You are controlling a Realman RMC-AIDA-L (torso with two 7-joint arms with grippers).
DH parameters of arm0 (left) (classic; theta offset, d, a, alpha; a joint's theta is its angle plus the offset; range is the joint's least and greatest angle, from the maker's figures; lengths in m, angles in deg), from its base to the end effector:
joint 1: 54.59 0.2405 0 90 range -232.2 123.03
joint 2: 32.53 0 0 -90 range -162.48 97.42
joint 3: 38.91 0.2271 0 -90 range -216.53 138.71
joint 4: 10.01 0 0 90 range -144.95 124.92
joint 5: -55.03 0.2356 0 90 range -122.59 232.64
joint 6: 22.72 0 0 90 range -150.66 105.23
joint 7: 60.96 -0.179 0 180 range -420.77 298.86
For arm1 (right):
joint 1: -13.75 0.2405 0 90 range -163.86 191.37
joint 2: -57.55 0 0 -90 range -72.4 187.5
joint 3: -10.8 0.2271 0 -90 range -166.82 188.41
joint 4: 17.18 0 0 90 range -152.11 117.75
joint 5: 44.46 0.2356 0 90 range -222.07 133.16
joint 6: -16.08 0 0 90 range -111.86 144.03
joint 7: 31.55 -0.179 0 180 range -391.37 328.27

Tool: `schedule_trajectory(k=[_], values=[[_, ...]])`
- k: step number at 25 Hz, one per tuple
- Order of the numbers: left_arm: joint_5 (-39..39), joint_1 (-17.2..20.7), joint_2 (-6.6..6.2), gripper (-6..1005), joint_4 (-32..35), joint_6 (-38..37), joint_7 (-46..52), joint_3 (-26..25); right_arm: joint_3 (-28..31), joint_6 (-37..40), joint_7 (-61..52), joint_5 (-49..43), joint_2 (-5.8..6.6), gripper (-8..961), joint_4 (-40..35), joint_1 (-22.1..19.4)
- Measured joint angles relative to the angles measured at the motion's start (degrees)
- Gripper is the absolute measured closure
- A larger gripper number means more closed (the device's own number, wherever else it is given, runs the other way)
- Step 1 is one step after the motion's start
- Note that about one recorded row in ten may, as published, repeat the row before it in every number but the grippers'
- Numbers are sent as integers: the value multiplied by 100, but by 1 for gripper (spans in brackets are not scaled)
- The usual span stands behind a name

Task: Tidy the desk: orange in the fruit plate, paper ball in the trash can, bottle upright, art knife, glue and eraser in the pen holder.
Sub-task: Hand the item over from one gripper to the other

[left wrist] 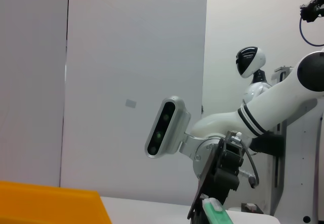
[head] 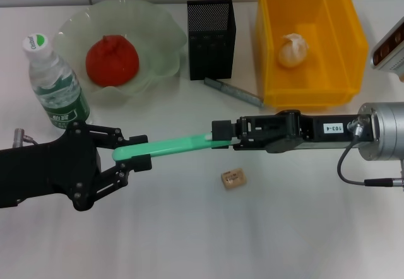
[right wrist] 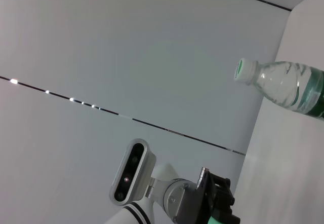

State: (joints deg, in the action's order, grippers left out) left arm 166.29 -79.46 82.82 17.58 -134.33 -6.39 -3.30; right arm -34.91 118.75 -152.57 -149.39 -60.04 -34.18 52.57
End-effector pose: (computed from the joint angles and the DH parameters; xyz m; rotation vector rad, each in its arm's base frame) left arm -0.2461 0.2692 0.0038 -2.7969 -0.1825 -1.0943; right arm 0.1753 0.3055 -0.0559 2.1079 -1.4888 -0.8527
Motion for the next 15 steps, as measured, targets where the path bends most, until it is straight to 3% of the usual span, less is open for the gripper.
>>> schedule_trajectory(k=[8, 15], values=[[0, 0, 14, 778, 0, -1, -40, -4, 0, -10, -16, -1, 0, 442, -2, 28], [0, 16, 20, 777, 3, -3, -104, -3, 0, -29, -33, -1, -3, 581, -5, 12]])
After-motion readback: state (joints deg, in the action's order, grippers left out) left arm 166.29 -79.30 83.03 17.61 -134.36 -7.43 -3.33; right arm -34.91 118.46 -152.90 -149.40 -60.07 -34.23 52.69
